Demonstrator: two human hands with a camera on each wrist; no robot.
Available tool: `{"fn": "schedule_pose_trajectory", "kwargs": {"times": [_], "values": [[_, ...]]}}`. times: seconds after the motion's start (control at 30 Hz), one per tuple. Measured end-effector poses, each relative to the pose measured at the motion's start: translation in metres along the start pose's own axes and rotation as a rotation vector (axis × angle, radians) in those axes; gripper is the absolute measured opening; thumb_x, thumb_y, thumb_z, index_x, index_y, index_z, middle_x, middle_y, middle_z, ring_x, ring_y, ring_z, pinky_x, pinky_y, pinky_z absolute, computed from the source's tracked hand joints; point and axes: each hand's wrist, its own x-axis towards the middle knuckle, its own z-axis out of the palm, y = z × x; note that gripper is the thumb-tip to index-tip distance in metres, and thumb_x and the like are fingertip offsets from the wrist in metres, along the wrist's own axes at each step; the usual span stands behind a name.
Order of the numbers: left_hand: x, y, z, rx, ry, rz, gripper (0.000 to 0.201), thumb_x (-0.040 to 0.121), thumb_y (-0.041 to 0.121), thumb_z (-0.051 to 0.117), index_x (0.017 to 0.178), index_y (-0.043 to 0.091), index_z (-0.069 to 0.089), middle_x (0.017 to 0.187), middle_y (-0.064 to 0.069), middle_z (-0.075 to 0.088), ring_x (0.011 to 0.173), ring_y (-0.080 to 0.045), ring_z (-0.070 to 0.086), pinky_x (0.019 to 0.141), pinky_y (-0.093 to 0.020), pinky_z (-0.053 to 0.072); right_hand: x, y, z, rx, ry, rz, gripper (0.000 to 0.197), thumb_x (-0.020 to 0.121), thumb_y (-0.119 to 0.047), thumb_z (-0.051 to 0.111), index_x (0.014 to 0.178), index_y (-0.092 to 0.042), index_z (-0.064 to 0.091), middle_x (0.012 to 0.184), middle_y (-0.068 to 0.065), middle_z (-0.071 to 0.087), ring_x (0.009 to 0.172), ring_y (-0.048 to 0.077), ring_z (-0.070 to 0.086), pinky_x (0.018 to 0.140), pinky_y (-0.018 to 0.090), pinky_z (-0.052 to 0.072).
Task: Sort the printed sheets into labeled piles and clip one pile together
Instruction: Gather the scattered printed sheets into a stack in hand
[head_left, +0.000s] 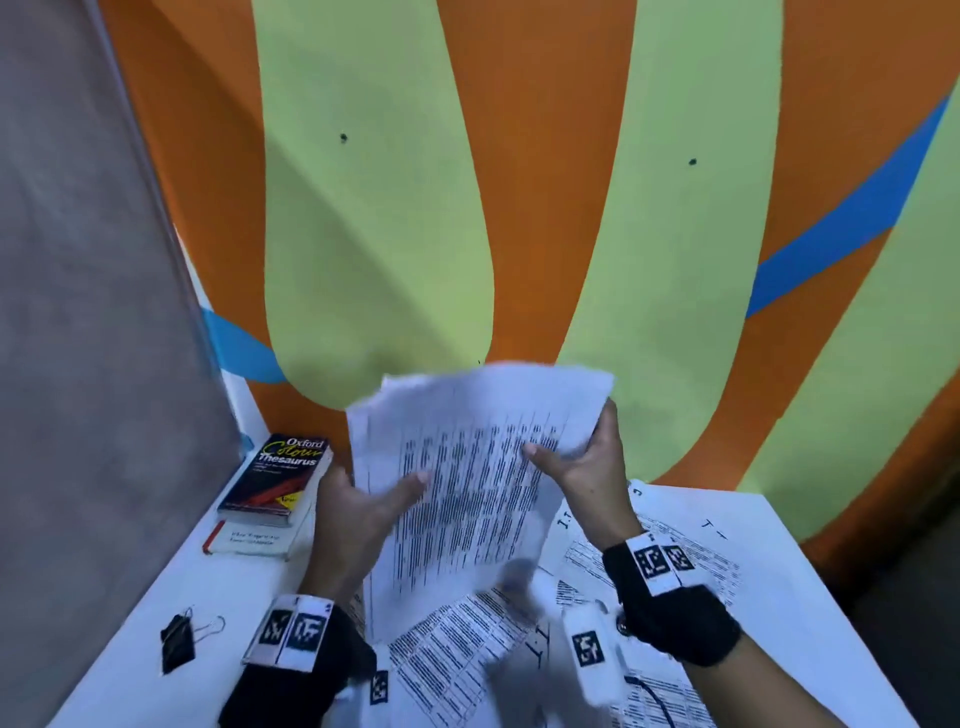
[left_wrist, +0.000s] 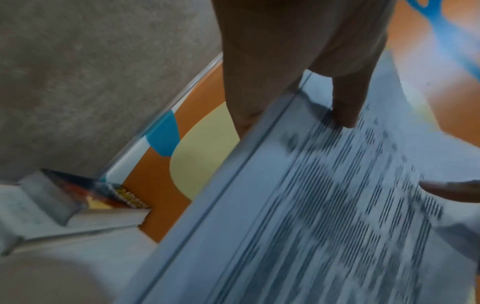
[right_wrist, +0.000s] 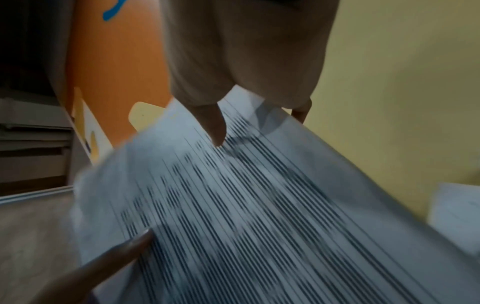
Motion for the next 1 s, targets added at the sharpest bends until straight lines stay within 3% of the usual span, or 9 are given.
{"fn": "schedule_pose_trajectory", "kwargs": {"times": [0.13, 0.2, 0.33, 0.43, 0.57, 0.67, 0.83, 0.9, 1.0], "values": [[-0.007, -0.012, 0.003, -0.003, 0.025, -0.065, 0.020, 0.069, 0.015, 0.082, 0.083, 0.012, 0.068, 0.066, 0.017, 0.071, 0.061, 0.001, 0.064, 0.060, -0.020, 0.048, -0.013, 0.011, 0.007, -0.162, -0.054, 0.009, 0.062, 0.087, 0.005, 0.058, 0.138, -0.021, 0.032, 0.113, 0.006, 0.061, 0.102, 0.011, 0.062, 0.088, 0.034, 0.053], [-0.005, -0.006, 0.006, -0.019, 0.056, -0.060, 0.015, 0.072, 0.016, 0.080, 0.083, 0.014, 0.069, 0.070, 0.013, 0.072, 0.061, 0.002, 0.065, 0.062, -0.023, 0.048, -0.015, 0.005, 0.014, -0.204, -0.072, -0.060, 0.044, 0.092, 0.006, 0.047, 0.125, -0.022, 0.041, 0.111, -0.003, 0.060, 0.098, 0.000, 0.059, 0.085, 0.025, 0.050], [0.003, 0.008, 0.006, -0.003, 0.059, 0.027, 0.024, 0.071, 0.020, 0.082, 0.084, 0.005, 0.068, 0.077, 0.000, 0.071, 0.060, -0.004, 0.065, 0.056, -0.018, 0.050, -0.008, -0.013, 0.023, -0.176, -0.082, -0.167, 0.033, 0.092, 0.005, 0.049, 0.116, -0.016, 0.043, 0.102, -0.008, 0.060, 0.090, 0.003, 0.058, 0.076, 0.012, 0.046], [0.002, -0.006, 0.001, 0.035, 0.048, -0.016, 0.047, 0.067, 0.036, 0.085, 0.088, 0.000, 0.064, 0.082, -0.013, 0.070, 0.069, -0.020, 0.064, 0.062, -0.031, 0.054, -0.008, -0.003, 0.021, -0.147, -0.106, -0.089, 0.051, 0.088, 0.006, 0.056, 0.131, -0.009, 0.034, 0.112, -0.011, 0.056, 0.095, -0.014, 0.055, 0.080, 0.003, 0.043], [-0.012, -0.028, 0.008, 0.049, -0.033, -0.179, 0.022, 0.072, 0.026, 0.079, 0.083, 0.011, 0.067, 0.078, -0.013, 0.070, 0.070, -0.025, 0.064, 0.051, -0.022, 0.049, -0.023, 0.034, 0.015, -0.327, -0.196, 0.085, 0.069, 0.086, 0.010, 0.054, 0.143, -0.009, 0.021, 0.125, -0.008, 0.048, 0.108, -0.012, 0.049, 0.084, -0.005, 0.032], [-0.012, -0.031, 0.008, 0.137, 0.015, -0.154, 0.035, 0.080, 0.029, 0.072, 0.088, -0.004, 0.066, 0.079, -0.022, 0.068, 0.060, -0.017, 0.051, 0.056, -0.029, 0.046, -0.026, 0.055, 0.003, -0.530, -0.278, 0.143, 0.070, 0.085, 0.007, 0.052, 0.145, -0.011, 0.022, 0.132, 0.005, 0.045, 0.115, 0.013, 0.046, 0.089, 0.009, 0.037], [0.002, -0.022, -0.011, 0.180, 0.168, -0.040, 0.025, 0.085, 0.023, 0.069, 0.091, -0.001, 0.067, 0.072, -0.003, 0.062, 0.067, -0.017, 0.056, 0.059, -0.023, 0.041, -0.040, 0.068, -0.068, -1.001, -0.635, 0.425, 0.046, 0.082, -0.015, 0.068, 0.124, -0.015, 0.051, 0.110, 0.006, 0.053, 0.091, 0.014, 0.052, 0.069, 0.020, 0.041], [0.002, -0.018, -0.016, 0.158, 0.203, -0.031, 0.015, 0.084, 0.021, 0.070, 0.087, 0.008, 0.065, 0.078, -0.005, 0.064, 0.072, -0.018, 0.059, 0.069, -0.026, 0.043, -0.062, 0.073, -0.098, -1.201, -0.771, 0.566, 0.052, 0.077, -0.027, 0.070, 0.125, -0.021, 0.049, 0.120, 0.004, 0.049, 0.106, 0.018, 0.052, 0.083, 0.027, 0.046], [-0.001, -0.018, -0.012, 0.138, 0.206, -0.024, 0.010, 0.084, 0.015, 0.070, 0.091, 0.013, 0.063, 0.088, -0.006, 0.066, 0.079, -0.018, 0.061, 0.076, -0.027, 0.043, -0.093, 0.088, -0.132, -1.432, -0.744, 0.620, 0.065, 0.074, -0.039, 0.065, 0.132, -0.030, 0.036, 0.130, 0.004, 0.037, 0.123, 0.026, 0.041, 0.098, 0.044, 0.042]]}}
